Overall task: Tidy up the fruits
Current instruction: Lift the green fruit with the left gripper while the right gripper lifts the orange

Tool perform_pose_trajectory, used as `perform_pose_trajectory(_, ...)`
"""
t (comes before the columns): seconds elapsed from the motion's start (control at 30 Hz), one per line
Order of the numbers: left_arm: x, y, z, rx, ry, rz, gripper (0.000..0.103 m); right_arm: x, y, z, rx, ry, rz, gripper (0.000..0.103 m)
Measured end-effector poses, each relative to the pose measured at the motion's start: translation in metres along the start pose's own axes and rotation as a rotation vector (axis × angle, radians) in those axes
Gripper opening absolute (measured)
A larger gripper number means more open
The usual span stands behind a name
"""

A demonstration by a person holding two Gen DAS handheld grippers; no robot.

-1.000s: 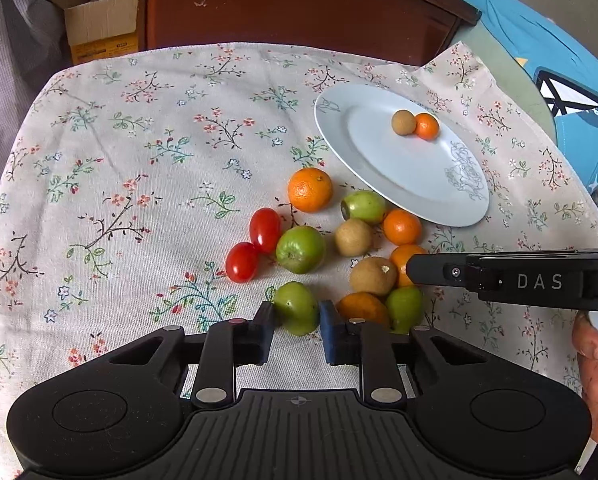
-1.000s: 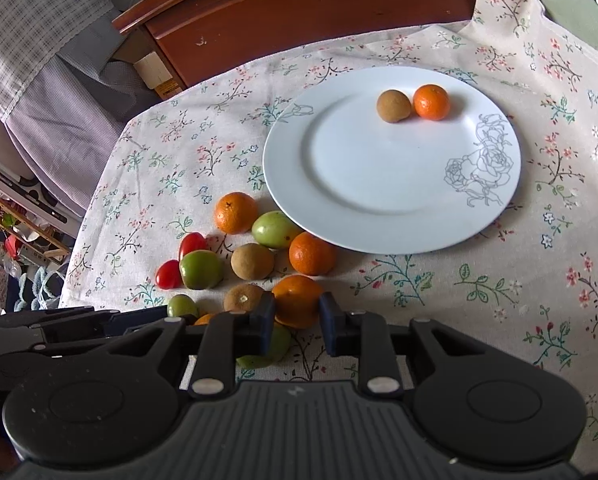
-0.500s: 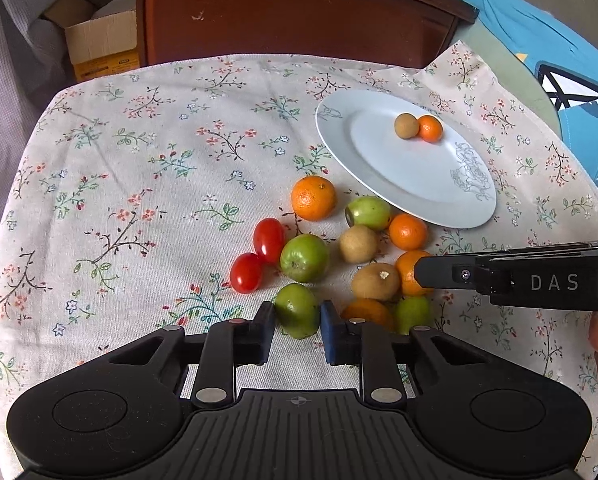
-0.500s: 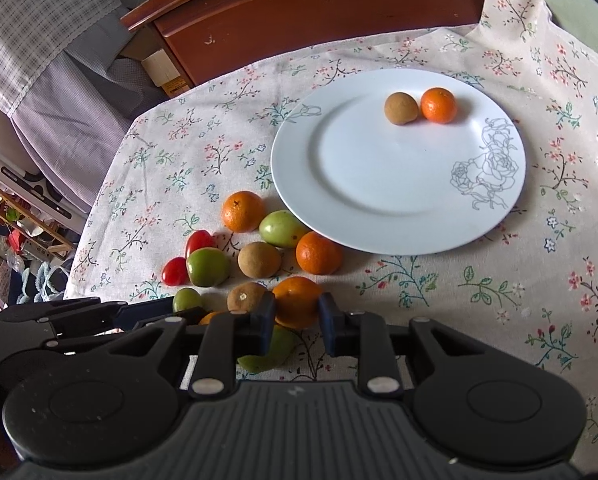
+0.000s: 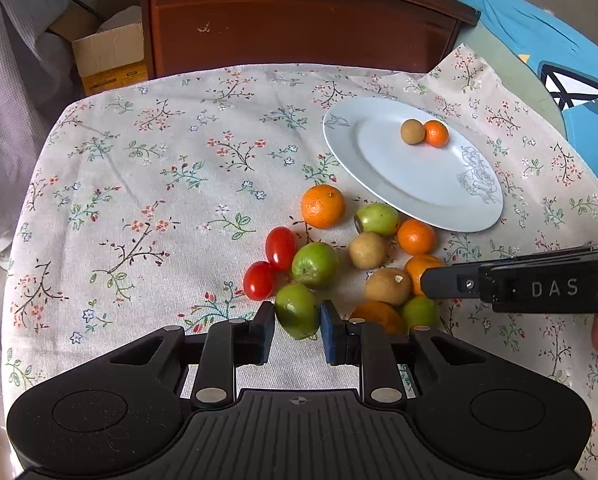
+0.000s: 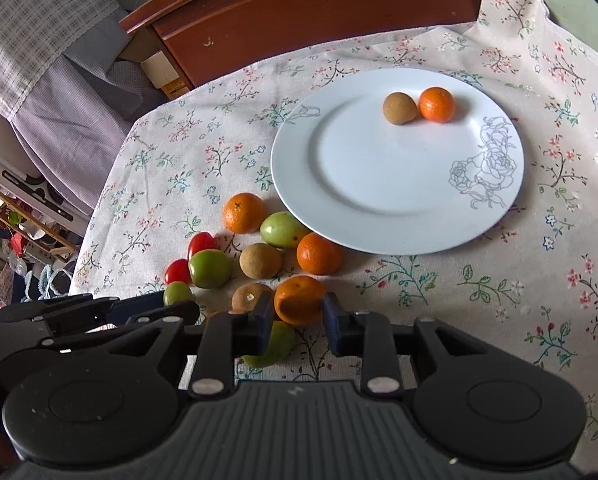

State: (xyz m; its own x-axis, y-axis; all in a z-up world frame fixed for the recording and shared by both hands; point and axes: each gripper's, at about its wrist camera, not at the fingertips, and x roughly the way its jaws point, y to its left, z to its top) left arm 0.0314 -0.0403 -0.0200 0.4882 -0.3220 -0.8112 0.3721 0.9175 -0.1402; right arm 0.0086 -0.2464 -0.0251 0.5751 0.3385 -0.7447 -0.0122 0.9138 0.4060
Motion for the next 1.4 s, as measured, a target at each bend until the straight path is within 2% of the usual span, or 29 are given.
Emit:
perform_pose_trajectory(0.07,-0.001,0.000,0.000,0.003,-0.006,0.001,0.022,0.002,0.002,-0.001,-0.012,-0.004,-0.007,0.038)
perform_pose_trajectory(0.17,-0.003,-0.001,0.001,0.002,-0.008,-0.001,0.022,0.003,0.004,-0.003,-0.026,-0.017,-0.010,0.038)
perform_pose_trajectory(0.23,-0.004,-0.001,0.001,0.005,-0.014,-0.001,0.022,0.003,0.003,-0.003,-0.026,-0.022,-0.006,0.032)
perform_pose_trajectory(0.27,-0.005,-0.001,0.002,0.007,-0.019,0.000,0.022,0.003,0.002,-0.002,-0.015,-0.022,0.007,0.025)
perform_pose_trajectory(0.53,-0.010,-0.004,0.004,0.016,-0.043,0.006,0.022,-0.003,0.004,0.001,-0.024,-0.036,0.004,0.022)
perform_pose_trajectory(0.57,-0.010,-0.004,0.004,0.017,-0.040,0.005,0.022,-0.005,0.004,0.002,-0.022,-0.041,0.007,0.020)
perform_pose_trajectory(0.6,-0.010,-0.004,0.004,0.019,-0.032,0.006,0.022,-0.007,0.004,0.003,-0.019,-0.048,0.012,0.011)
perform_pose_trajectory(0.63,-0.009,-0.003,0.003,0.018,-0.023,0.010,0.022,-0.009,0.003,0.004,-0.017,-0.053,0.018,0.010)
perform_pose_trajectory(0.73,-0.008,0.000,0.000,0.012,-0.001,-0.001,0.022,-0.007,0.002,0.005,-0.011,-0.046,0.014,0.010)
perform_pose_trajectory(0.83,-0.002,0.003,-0.002,0.006,0.023,-0.018,0.022,-0.007,-0.003,0.007,0.030,-0.041,0.028,0.016)
perform_pose_trajectory(0.93,0.002,0.001,-0.004,0.014,0.029,-0.023,0.023,-0.005,-0.008,0.006,0.065,-0.038,0.025,0.029)
perform_pose_trajectory(1.07,0.006,0.001,-0.004,0.033,0.008,0.000,0.024,0.004,-0.012,0.002,0.091,0.007,0.027,0.034)
perform_pose_trajectory(1.2,0.009,-0.004,-0.005,0.064,0.000,0.014,0.022,0.006,-0.010,0.000,0.079,-0.013,0.023,0.033)
perform_pose_trajectory(1.23,0.009,-0.004,-0.005,0.063,-0.003,0.016,0.022,0.006,-0.010,0.000,0.075,-0.013,0.026,0.029)
perform_pose_trajectory(1.4,0.007,-0.003,-0.004,0.044,-0.015,0.026,0.021,0.004,-0.008,0.001,0.060,-0.019,0.023,0.027)
